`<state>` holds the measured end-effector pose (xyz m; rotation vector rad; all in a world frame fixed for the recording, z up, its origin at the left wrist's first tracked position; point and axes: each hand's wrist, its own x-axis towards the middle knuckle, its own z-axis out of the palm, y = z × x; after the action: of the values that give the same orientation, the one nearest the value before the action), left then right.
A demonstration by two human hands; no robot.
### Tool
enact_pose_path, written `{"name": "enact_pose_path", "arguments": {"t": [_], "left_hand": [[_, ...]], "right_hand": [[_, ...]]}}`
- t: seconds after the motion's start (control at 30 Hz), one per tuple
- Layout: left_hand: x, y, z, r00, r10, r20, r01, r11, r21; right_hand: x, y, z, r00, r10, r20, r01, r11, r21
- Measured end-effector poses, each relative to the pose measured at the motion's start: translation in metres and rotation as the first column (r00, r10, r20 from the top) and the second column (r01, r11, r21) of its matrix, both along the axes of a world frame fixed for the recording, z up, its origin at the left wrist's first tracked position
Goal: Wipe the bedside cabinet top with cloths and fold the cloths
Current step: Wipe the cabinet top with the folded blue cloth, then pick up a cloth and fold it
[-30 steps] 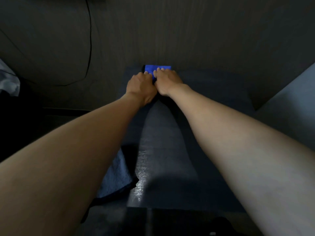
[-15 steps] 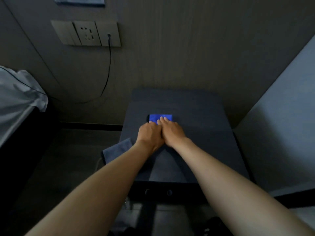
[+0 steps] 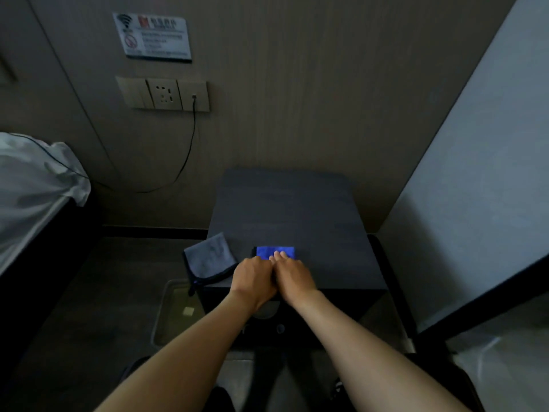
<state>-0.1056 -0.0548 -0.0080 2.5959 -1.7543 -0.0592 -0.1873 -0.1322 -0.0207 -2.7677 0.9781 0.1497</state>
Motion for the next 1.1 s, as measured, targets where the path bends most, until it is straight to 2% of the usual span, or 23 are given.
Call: {"name": "enact_pose_path", "arguments": {"t": [0.17,0.43,0.5,0.6,0.67,0.77,0.97,1.1], "left_hand": [[-0.002,0.025,-0.009,0.999,0.014,-0.029,-0.014,1.0,0.022],[-0.012,0.069,-0.001,0.959,0.002,-0.283,-0.033,0.994,-0.104],[-0.016,0.073,0.003,0.947,-0.045,-0.32,-0.007,0.987,-0.159],[-0.015,0.069,0.008,0.905,-0.07,-0.42,-0.045,0.965,-0.259],[-0.015,0.063,0.015,0.858,-0.063,-0.51,-0.115,0.944,-0.309],[-0.016,0.053,0.028,0.802,-0.009,-0.598,-0.254,0.9,-0.355],[-0.014,0.04,0.039,0.764,-0.007,-0.645,-0.277,0.9,-0.337],[-0.009,0.038,0.044,0.777,0.003,-0.629,-0.278,0.899,-0.339]], "right_hand": [[-0.022,0.02,0.011,1.0,-0.006,0.012,0.007,0.996,-0.088],[-0.055,0.04,0.012,0.998,0.057,-0.015,-0.059,0.986,-0.159],[-0.061,0.043,0.016,0.998,0.012,0.066,-0.004,0.994,-0.113],[-0.067,0.043,0.024,0.958,-0.1,0.27,0.119,0.991,-0.055],[-0.067,0.041,0.032,0.911,-0.167,0.377,0.193,0.981,-0.032],[-0.067,0.035,0.045,0.84,-0.216,0.498,0.22,0.974,0.052],[-0.063,0.029,0.064,0.822,-0.32,0.47,0.116,0.903,0.413],[-0.063,0.024,0.071,0.826,-0.288,0.485,0.05,0.894,0.446]]}}
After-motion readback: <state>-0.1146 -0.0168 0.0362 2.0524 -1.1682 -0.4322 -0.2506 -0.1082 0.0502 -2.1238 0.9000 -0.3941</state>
